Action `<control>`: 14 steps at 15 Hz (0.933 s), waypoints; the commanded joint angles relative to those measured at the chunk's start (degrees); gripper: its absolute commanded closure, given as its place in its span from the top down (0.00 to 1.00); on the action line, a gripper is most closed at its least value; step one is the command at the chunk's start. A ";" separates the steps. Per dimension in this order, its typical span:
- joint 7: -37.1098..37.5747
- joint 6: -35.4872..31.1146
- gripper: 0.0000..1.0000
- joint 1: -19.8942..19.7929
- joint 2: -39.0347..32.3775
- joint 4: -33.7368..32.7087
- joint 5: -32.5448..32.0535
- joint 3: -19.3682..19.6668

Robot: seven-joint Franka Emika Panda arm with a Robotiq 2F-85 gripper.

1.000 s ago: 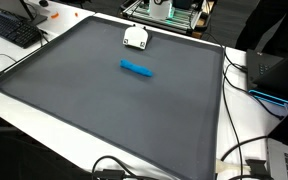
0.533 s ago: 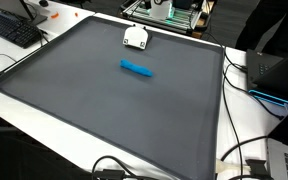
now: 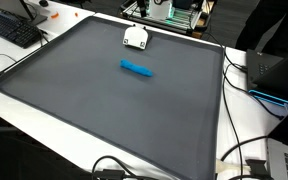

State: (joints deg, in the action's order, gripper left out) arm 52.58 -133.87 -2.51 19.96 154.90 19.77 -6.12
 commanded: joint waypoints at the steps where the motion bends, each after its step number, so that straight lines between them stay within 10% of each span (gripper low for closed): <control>1: -0.92 -2.50 1.00 0.50 -2.64 1.31 1.18 1.57; 14: -1.25 -11.05 1.00 1.58 -11.84 2.39 5.91 3.13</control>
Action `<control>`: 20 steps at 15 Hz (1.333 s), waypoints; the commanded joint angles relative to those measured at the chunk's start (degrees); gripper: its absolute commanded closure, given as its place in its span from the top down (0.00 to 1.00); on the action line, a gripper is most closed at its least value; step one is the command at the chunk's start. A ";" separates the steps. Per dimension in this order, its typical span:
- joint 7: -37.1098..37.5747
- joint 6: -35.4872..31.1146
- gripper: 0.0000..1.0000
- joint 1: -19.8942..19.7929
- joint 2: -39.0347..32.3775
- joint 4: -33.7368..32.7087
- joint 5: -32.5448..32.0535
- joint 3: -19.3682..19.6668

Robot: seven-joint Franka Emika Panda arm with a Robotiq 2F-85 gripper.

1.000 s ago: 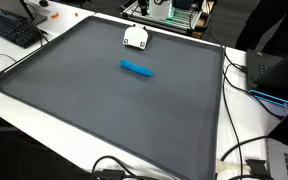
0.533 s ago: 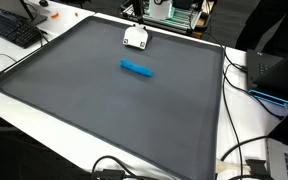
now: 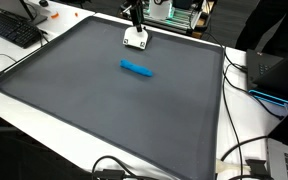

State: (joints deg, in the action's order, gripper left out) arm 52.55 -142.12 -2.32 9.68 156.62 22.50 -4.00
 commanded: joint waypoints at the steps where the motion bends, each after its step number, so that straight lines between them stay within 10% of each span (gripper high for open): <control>1: -1.67 -3.99 1.00 1.59 -2.06 0.71 4.00 1.04; 17: -2.24 -16.77 0.99 3.37 -7.42 0.68 4.80 0.58; 20: -2.01 -17.88 0.70 3.45 -7.86 0.66 4.84 0.61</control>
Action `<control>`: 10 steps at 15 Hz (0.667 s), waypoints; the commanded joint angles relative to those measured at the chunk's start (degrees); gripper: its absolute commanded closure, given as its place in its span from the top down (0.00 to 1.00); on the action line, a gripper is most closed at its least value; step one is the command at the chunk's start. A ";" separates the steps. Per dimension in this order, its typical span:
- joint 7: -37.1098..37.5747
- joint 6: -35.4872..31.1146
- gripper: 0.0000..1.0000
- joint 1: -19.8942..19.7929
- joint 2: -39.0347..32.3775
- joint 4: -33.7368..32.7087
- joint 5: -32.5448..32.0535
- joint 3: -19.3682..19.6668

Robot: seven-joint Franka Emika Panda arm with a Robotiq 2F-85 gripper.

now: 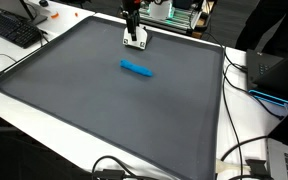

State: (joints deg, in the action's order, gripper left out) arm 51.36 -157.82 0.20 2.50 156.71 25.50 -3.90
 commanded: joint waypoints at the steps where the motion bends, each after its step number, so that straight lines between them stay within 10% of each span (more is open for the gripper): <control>1: -0.63 -2.41 0.63 0.94 -0.80 0.50 1.92 0.52; 10: 1.52 -2.03 0.00 0.80 -1.22 0.01 2.51 0.64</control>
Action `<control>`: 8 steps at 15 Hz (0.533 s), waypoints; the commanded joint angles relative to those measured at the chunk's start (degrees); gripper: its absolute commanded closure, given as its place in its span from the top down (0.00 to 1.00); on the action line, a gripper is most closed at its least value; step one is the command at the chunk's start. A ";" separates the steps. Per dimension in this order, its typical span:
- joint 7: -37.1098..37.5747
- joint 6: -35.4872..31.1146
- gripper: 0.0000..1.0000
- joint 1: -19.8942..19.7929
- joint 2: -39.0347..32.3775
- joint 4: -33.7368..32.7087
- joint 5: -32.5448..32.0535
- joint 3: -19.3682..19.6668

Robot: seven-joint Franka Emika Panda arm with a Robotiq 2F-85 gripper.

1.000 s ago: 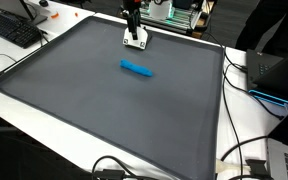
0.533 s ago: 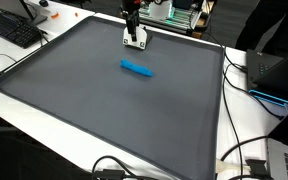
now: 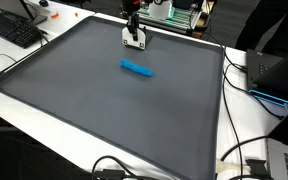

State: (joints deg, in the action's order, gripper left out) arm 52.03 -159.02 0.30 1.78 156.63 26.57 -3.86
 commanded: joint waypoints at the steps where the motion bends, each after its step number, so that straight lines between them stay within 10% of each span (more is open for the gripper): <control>1: 1.50 -0.78 0.00 0.63 -0.52 0.04 1.13 0.64; 8: 9.17 3.99 0.01 -0.17 1.16 -1.41 -1.43 1.56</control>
State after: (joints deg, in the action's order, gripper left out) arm 58.48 -158.73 0.26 1.78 156.12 26.23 -3.31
